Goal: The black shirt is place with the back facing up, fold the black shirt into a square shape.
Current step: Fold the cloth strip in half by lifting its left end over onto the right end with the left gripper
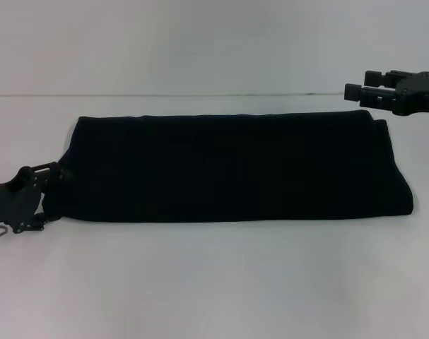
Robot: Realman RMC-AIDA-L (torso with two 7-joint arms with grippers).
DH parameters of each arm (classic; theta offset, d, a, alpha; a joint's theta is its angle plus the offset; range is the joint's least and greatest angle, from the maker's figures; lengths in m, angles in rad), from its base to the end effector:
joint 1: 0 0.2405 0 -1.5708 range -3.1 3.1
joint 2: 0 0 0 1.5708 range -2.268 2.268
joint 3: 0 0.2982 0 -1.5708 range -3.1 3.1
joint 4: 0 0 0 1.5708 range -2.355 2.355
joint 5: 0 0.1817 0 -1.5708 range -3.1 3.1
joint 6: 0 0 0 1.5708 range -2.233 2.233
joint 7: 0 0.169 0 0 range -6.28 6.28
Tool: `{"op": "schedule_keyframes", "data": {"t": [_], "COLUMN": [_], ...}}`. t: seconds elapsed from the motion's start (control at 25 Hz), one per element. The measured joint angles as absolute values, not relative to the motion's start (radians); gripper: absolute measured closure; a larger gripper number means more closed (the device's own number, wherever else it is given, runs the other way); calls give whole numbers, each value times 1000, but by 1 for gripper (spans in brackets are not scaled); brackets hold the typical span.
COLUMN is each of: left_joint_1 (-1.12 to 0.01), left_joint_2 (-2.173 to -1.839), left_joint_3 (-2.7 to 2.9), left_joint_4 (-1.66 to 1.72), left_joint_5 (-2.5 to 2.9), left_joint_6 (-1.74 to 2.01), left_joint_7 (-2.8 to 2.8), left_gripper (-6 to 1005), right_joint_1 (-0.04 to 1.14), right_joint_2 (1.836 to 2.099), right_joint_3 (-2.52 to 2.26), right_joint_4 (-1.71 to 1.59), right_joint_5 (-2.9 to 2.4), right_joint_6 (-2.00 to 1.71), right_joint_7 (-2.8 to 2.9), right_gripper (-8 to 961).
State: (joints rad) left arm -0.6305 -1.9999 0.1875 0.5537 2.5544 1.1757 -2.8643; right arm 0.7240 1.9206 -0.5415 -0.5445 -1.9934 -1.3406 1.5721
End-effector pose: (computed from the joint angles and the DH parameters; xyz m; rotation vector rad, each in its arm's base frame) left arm -0.3721 0.3812 0.0033 -1.2092 -2.3628 -0.7135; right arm 0.2552 0.4361 0.0345 -2.4282 0.7662 0.6900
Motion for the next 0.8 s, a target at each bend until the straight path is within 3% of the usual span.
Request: {"op": "schedule_keyframes", "data": {"t": [0.8], "left_joint_1": [-645], "left_joint_2": [-1992], "left_joint_3": [193], "left_joint_4": [583], "left_joint_5": [2549], "left_joint_6": [1260], "left_joint_7": [-2765], "left_gripper": [125], "right_joint_1": [722], "right_joint_2": [1917], "right_joint_3": [-541], "right_joint_4": [-545], "right_joint_5": [-1991], "right_joint_6": [-1341], "right_joint_7": [1569], "right_gripper": [244]}}
